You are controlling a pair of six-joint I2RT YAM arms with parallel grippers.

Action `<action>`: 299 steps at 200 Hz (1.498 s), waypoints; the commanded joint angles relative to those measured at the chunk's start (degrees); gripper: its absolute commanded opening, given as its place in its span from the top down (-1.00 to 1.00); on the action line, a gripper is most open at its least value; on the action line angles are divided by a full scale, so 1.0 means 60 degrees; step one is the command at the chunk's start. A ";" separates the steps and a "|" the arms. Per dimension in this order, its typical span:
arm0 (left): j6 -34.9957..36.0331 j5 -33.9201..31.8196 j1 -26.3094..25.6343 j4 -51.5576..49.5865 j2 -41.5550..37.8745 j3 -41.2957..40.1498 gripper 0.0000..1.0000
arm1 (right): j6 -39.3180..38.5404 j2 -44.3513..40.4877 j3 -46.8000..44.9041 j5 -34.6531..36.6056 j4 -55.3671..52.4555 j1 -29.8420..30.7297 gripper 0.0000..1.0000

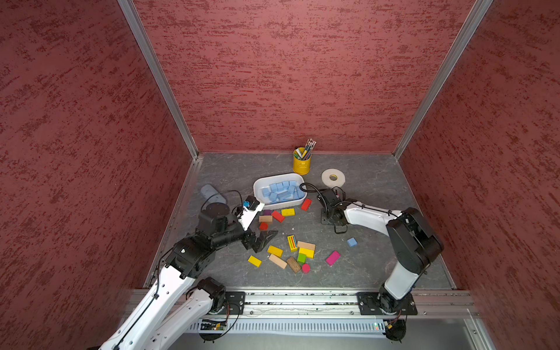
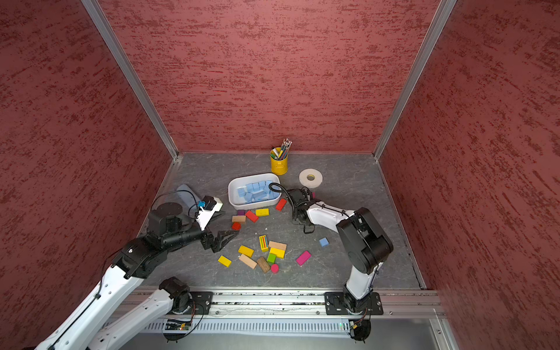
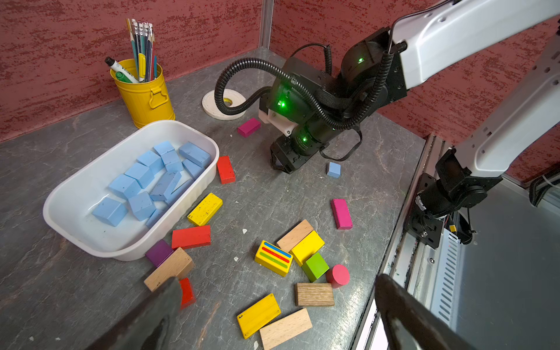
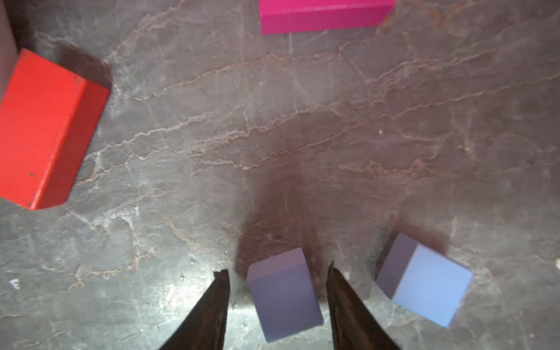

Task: Pick out the blue building blocks
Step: Pick up the building block from the center of the board, then place the building block in the storage box.

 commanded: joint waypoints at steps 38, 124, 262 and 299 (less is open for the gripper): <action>0.0129 0.0090 0.0035 0.0245 -0.0012 -0.0006 -0.99 | 0.0066 0.0148 -0.0087 -0.0068 0.0183 -0.0070 0.24; 0.0137 0.0072 0.0035 0.0245 -0.0012 0.0001 -0.99 | 0.0123 0.0071 0.0101 -0.0127 0.0088 -0.0078 0.48; 0.0147 0.0046 0.0036 0.0226 -0.0026 0.0002 -1.00 | -0.0006 0.0181 0.2529 -0.0840 -0.0328 -0.0067 0.61; 0.0145 0.0031 0.0039 0.0212 -0.0041 0.0003 -0.99 | -0.0050 0.0643 0.3512 -0.1296 -0.0330 -0.0036 0.62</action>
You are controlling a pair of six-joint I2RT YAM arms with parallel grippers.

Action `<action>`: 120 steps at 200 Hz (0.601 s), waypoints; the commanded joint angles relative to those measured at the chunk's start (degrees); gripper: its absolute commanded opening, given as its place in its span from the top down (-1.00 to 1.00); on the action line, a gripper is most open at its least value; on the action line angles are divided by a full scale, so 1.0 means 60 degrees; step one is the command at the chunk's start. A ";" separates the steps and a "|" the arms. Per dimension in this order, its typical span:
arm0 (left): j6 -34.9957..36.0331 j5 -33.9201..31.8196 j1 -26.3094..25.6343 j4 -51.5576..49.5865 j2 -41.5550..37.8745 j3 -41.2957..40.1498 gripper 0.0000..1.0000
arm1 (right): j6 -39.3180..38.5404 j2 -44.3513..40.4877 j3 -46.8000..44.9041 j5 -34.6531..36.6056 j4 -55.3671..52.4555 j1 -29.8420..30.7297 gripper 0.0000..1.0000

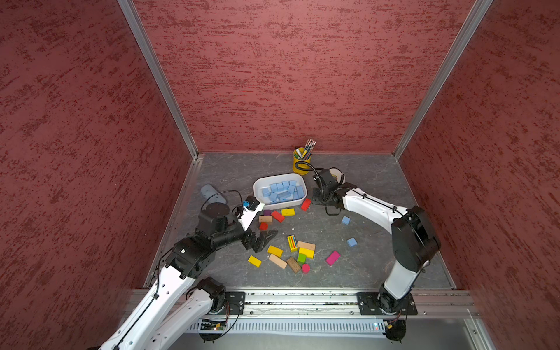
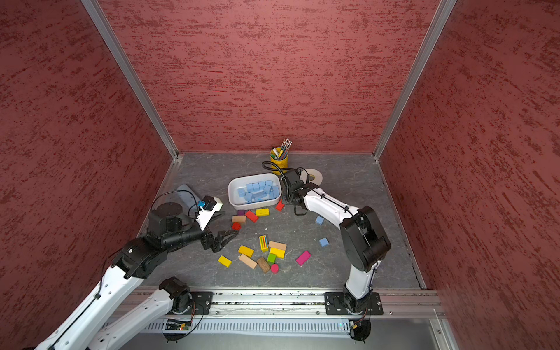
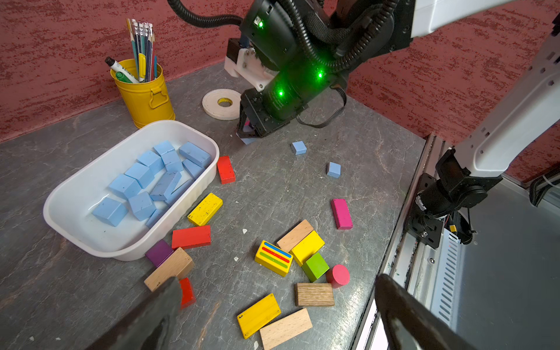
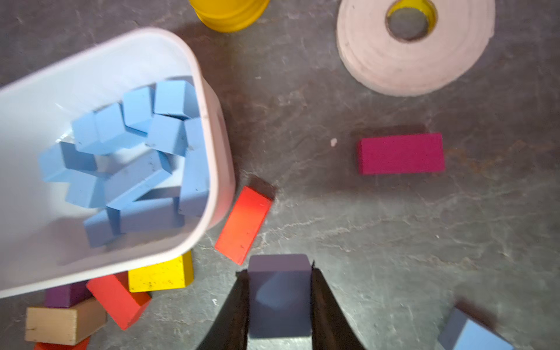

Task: Pick out the blue building blocks
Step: Place the building block in the storage box.

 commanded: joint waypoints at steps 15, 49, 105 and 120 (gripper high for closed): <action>0.0135 0.0021 0.0036 0.0223 -0.0037 0.0008 -0.99 | -0.0043 0.0557 0.0938 -0.0609 -0.0064 -0.0004 0.62; 0.0140 0.0006 0.0035 0.0203 -0.0050 0.0006 -0.99 | -0.0087 0.1085 0.1761 -0.0910 -0.0165 0.0119 0.62; 0.0139 -0.0024 0.0035 0.0213 -0.0079 0.0005 -0.99 | -0.0217 0.2166 0.3249 -0.1192 -0.0533 0.0482 0.61; 0.0141 -0.0038 0.0035 0.0210 -0.0073 -0.0006 -0.99 | -0.0283 0.2460 0.3621 -0.1188 -0.0645 0.0574 0.61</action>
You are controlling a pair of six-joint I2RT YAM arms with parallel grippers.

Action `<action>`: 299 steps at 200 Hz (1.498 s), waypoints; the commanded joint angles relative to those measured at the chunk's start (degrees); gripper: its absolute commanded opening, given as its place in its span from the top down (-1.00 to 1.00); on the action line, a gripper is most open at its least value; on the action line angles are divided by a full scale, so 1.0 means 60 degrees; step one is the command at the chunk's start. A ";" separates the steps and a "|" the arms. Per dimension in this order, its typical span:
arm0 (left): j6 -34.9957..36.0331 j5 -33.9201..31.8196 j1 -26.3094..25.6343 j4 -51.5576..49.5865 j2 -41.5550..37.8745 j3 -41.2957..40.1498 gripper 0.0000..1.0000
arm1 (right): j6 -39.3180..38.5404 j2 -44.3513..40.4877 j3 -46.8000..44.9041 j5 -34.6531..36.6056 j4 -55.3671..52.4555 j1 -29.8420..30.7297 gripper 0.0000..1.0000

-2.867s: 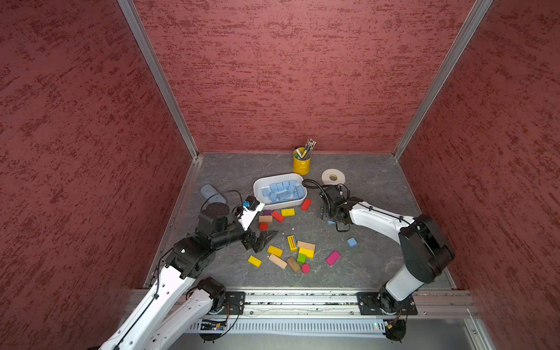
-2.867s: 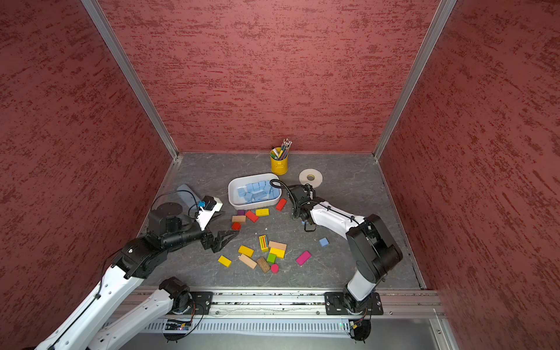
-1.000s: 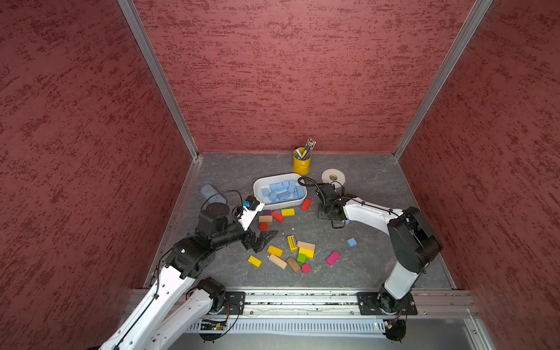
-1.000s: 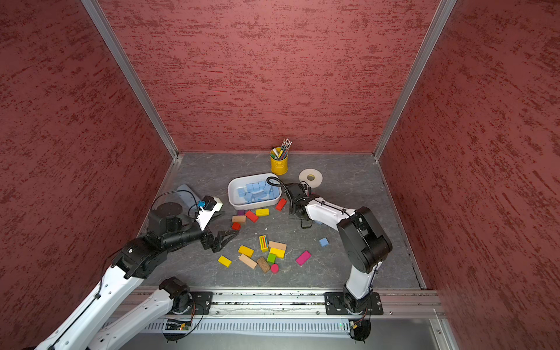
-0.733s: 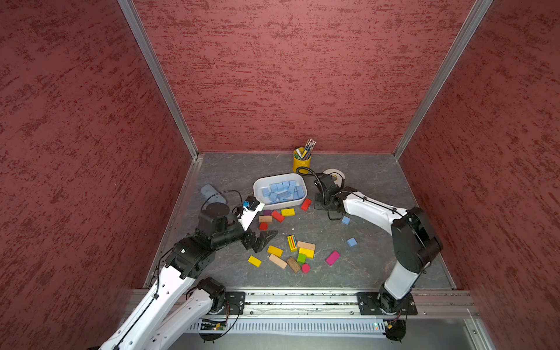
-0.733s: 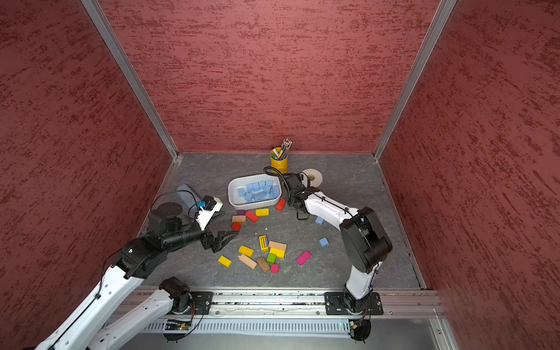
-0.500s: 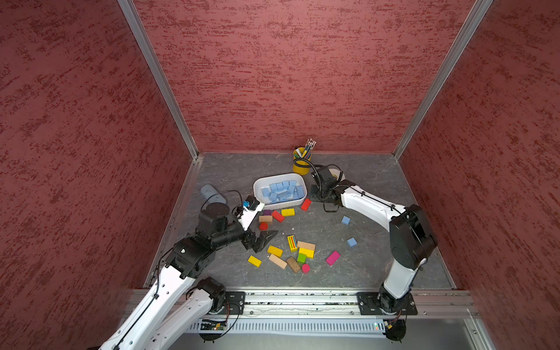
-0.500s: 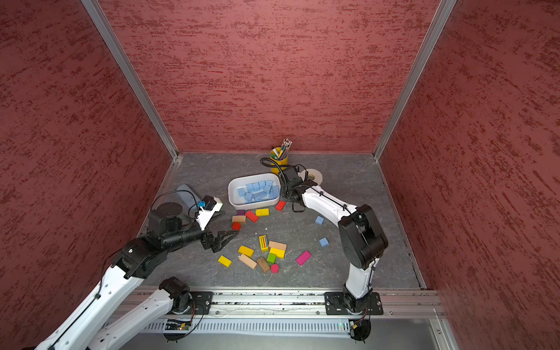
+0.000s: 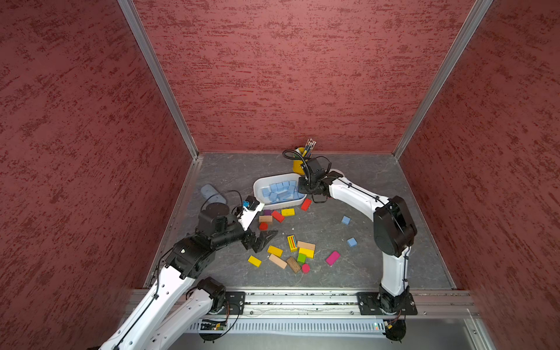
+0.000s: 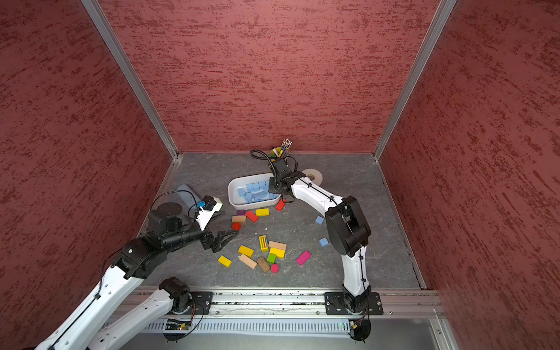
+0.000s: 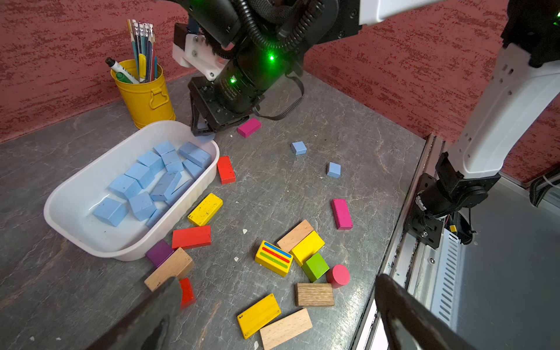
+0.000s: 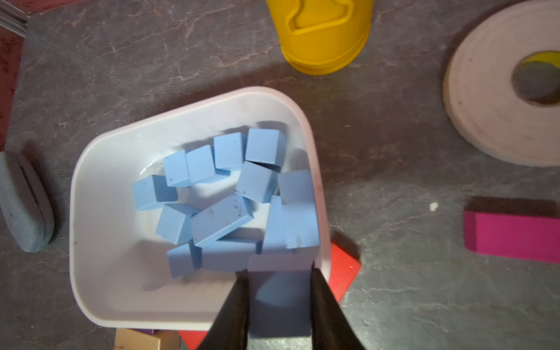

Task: Pick out the blue building blocks
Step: Place the building block in the storage box.

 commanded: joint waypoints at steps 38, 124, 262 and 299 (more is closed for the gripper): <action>0.0140 -0.0042 0.0035 0.0213 -0.0073 0.0002 -0.99 | -0.0235 0.1149 0.1571 -0.0237 -0.0659 0.0386 0.60; 0.0141 -0.0036 0.0035 0.0205 -0.0103 -0.0001 -1.00 | -0.0340 0.2677 0.3595 -0.0362 -0.1397 0.0713 0.55; 0.0144 -0.0153 0.0035 0.0210 -0.0103 -0.0020 -0.99 | -0.0310 0.2900 0.4227 -0.0505 -0.1534 0.0819 -0.26; 0.0144 -0.0196 0.0035 0.0207 -0.0103 -0.0026 -1.00 | -0.0369 0.2138 0.3754 -0.0229 -0.1173 0.0819 -0.41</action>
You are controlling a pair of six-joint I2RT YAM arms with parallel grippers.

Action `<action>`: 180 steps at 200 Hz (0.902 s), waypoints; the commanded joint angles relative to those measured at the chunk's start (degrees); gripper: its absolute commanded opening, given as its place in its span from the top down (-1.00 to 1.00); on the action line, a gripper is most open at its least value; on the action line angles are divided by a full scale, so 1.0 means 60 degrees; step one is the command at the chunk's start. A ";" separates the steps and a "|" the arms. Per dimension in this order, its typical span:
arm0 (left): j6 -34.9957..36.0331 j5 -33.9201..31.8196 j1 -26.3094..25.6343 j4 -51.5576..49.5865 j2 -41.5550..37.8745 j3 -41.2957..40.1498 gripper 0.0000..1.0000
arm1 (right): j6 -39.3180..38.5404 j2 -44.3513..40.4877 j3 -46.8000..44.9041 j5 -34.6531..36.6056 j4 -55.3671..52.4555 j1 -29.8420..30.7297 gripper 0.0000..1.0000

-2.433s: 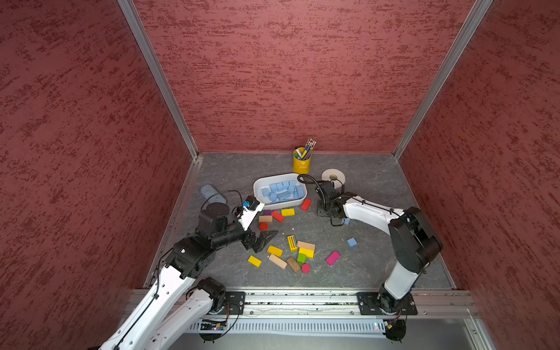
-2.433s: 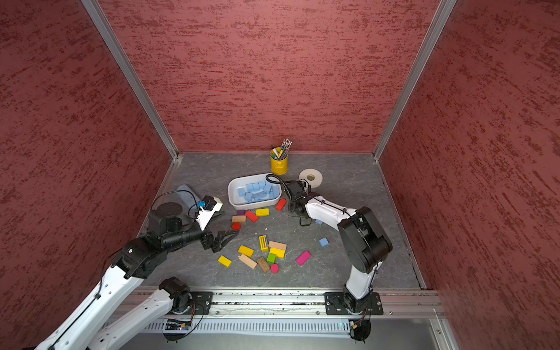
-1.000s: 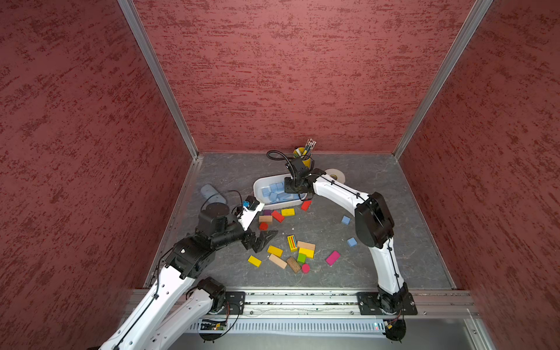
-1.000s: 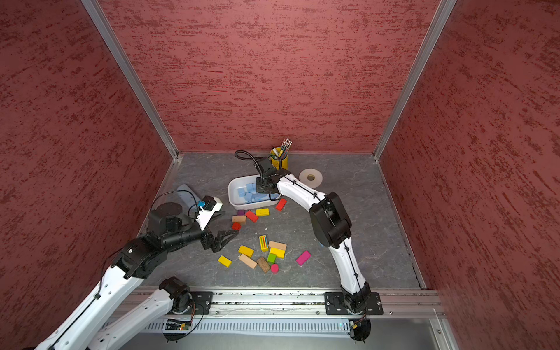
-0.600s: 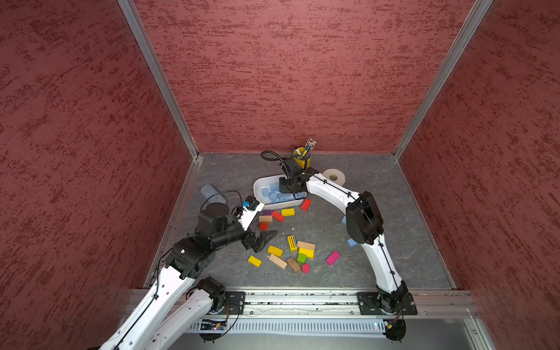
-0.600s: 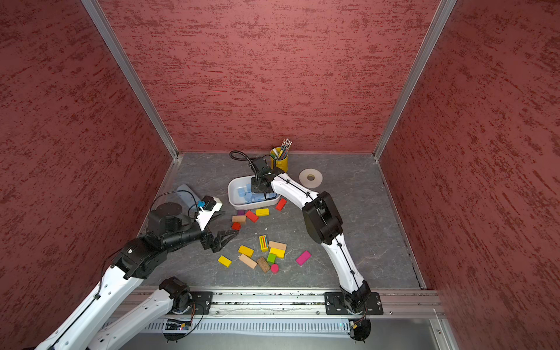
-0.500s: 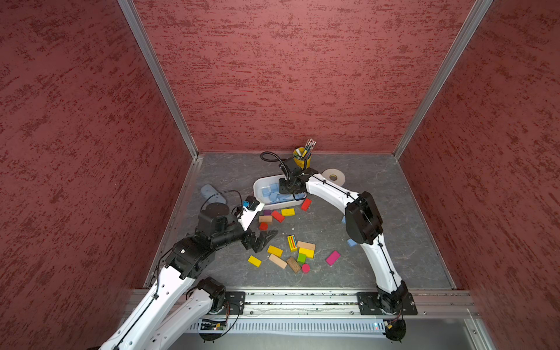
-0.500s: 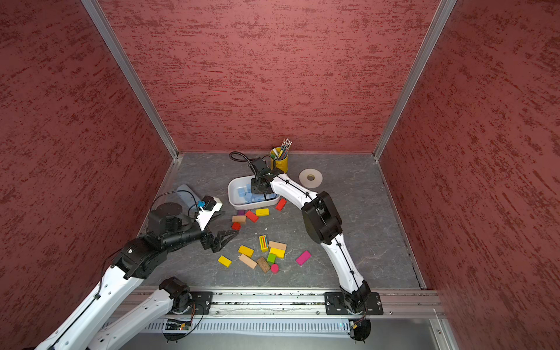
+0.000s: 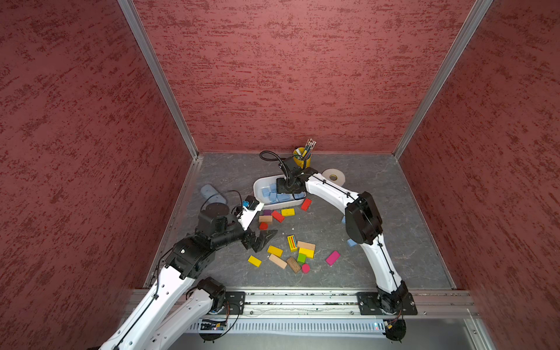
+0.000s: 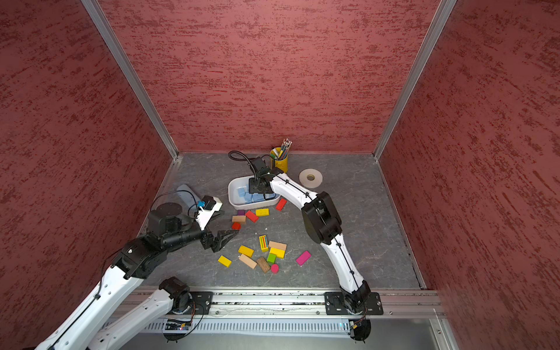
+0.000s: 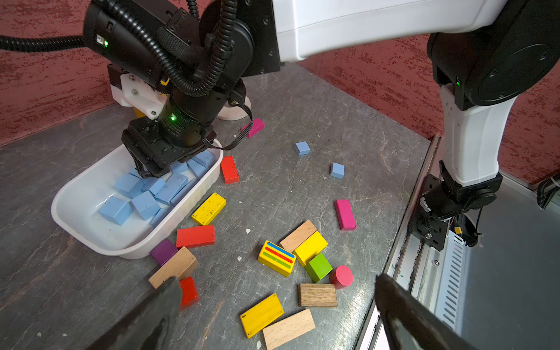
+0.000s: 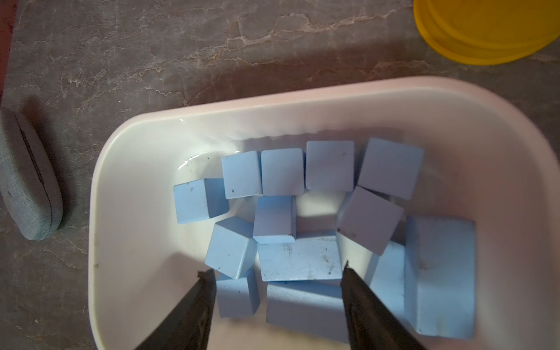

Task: Pick out the blue building blocks
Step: Place the building block in the storage box, then pick up the building block from the center of the board.

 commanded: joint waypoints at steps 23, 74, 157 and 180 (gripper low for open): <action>0.0157 -0.0087 0.0035 0.0201 -0.0085 -0.0008 -0.99 | -0.0052 -0.1667 -0.0984 0.0312 0.0808 0.0054 -0.51; 0.0180 -0.0178 0.0036 0.0172 -0.0041 -0.0037 -0.99 | -0.0064 -0.3889 -0.3599 0.1059 0.2332 0.0054 -0.75; 0.0184 -0.0202 0.0037 0.0172 -0.0056 -0.0028 -0.99 | 0.0061 -0.6040 -0.6537 0.2228 0.3163 0.0025 -0.97; 0.0184 -0.0193 0.0035 0.0183 -0.0056 -0.0034 -0.99 | 0.0199 -0.6468 -0.7089 0.2539 0.3204 0.0012 -0.97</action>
